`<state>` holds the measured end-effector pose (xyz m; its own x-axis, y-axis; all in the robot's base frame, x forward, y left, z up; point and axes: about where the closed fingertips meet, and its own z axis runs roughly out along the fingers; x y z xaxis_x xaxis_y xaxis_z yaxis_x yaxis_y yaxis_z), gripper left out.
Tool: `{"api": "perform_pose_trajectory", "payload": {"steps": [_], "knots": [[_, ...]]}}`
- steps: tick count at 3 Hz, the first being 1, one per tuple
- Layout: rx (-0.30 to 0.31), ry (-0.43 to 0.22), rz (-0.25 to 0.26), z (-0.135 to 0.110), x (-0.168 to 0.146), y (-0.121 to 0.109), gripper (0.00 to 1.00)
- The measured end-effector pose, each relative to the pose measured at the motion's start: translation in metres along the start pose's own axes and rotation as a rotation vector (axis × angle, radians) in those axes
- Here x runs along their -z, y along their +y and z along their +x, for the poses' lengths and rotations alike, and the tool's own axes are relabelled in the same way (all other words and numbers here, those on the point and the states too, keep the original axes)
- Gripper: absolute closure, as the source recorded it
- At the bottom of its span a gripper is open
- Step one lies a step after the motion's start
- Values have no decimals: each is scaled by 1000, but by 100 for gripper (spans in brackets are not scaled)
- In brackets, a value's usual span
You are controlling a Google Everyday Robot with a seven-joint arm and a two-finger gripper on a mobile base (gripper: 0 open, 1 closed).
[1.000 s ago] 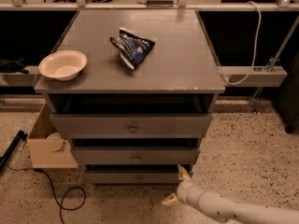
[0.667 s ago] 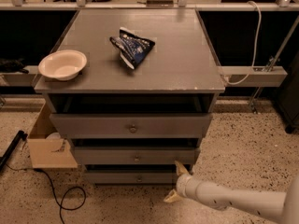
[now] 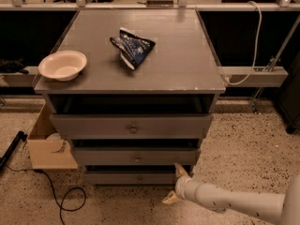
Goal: Open bottom drawer
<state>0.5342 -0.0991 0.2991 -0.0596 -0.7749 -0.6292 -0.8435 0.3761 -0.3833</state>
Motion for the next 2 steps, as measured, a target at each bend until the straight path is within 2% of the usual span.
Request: {"api": "perform_pose_trajectory", "payload": {"steps": [2], "knots": [[-133,46,-70,4,-46,13,0]]}}
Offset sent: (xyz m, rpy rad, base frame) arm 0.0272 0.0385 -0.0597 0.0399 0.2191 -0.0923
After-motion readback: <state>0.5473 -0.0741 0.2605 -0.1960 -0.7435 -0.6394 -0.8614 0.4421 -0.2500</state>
